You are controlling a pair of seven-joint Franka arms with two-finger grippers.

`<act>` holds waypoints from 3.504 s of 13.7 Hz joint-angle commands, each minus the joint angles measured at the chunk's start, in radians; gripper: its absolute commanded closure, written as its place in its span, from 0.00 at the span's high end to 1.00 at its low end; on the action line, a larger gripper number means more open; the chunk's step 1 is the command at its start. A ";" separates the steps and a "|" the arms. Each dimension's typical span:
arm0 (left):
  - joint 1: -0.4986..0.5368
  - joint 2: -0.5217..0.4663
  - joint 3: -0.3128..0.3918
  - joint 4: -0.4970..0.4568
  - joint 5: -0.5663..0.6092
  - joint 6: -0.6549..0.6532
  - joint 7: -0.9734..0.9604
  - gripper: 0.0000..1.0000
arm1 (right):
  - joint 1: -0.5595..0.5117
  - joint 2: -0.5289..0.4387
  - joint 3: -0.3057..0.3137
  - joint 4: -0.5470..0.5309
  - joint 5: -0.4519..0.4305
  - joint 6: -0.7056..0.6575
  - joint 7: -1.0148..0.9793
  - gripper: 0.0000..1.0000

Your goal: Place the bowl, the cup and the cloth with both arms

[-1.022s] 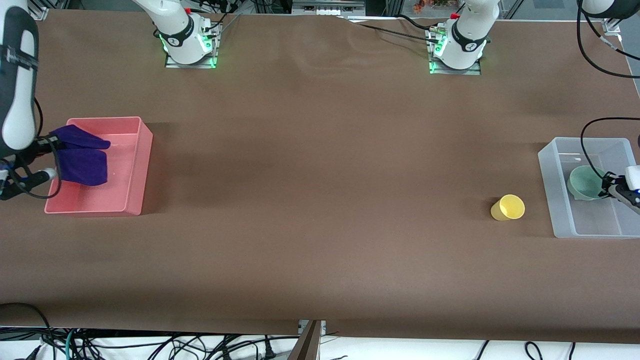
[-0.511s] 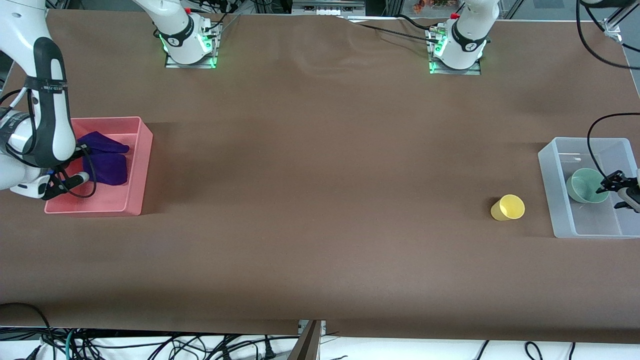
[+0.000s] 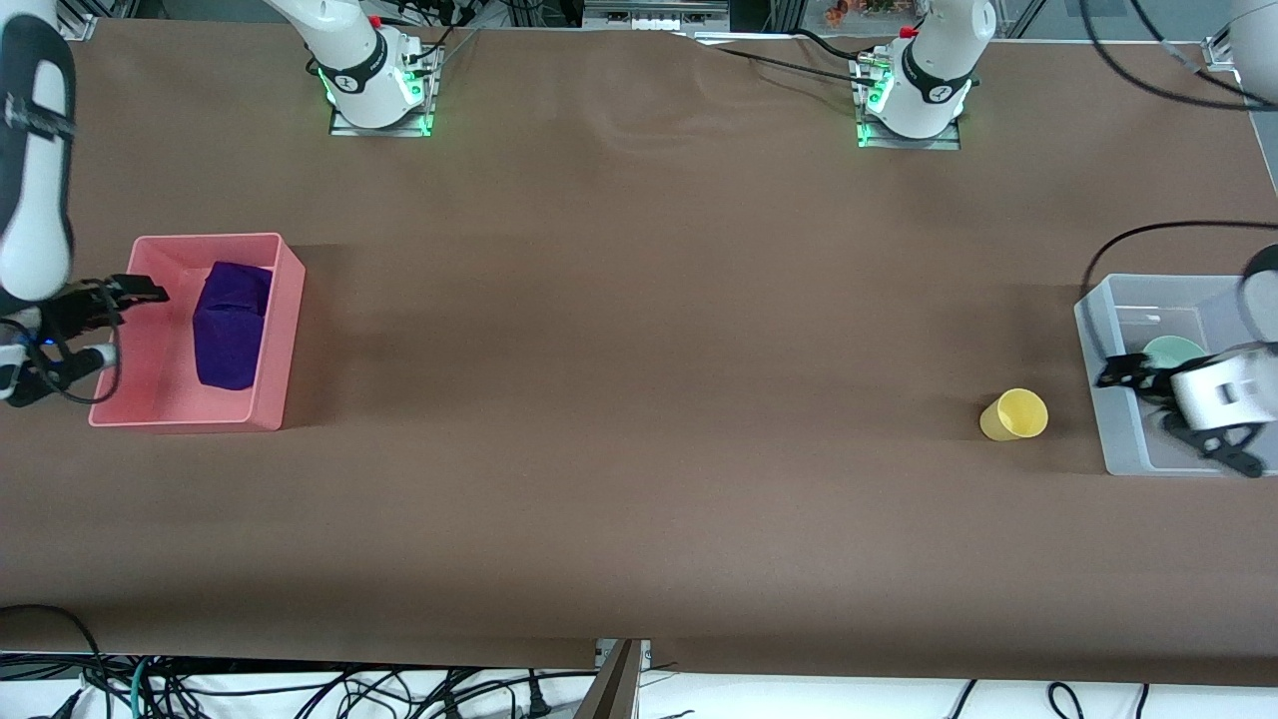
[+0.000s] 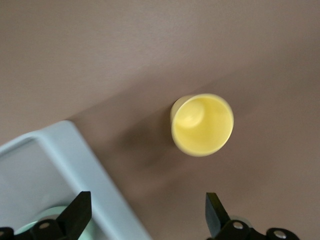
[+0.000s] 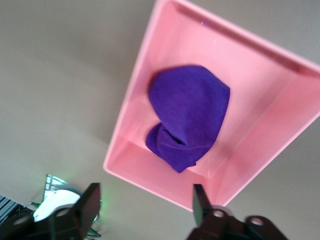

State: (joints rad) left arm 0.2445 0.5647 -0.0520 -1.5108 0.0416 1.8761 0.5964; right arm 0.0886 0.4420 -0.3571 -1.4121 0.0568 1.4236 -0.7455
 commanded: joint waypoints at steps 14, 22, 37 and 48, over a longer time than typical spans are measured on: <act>-0.034 0.002 0.012 -0.016 -0.028 -0.022 -0.118 0.00 | -0.009 -0.328 0.285 0.041 -0.118 -0.023 0.609 1.00; 0.149 -0.049 0.024 0.040 0.270 -0.036 0.182 0.00 | -0.001 -0.310 0.328 0.045 -0.110 -0.080 0.700 1.00; 0.288 -0.129 -0.150 -0.042 0.164 -0.016 0.251 1.00 | 0.016 -0.287 0.329 0.071 -0.120 -0.069 0.696 1.00; 0.183 -0.311 -0.504 0.035 0.149 -0.353 -0.443 1.00 | 0.016 -0.287 0.326 0.071 -0.120 -0.069 0.695 1.00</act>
State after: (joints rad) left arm 0.5037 0.3135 -0.6076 -1.4688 0.2064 1.5447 0.1785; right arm 0.1047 0.1492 -0.0320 -1.3583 -0.0504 1.3584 -0.0588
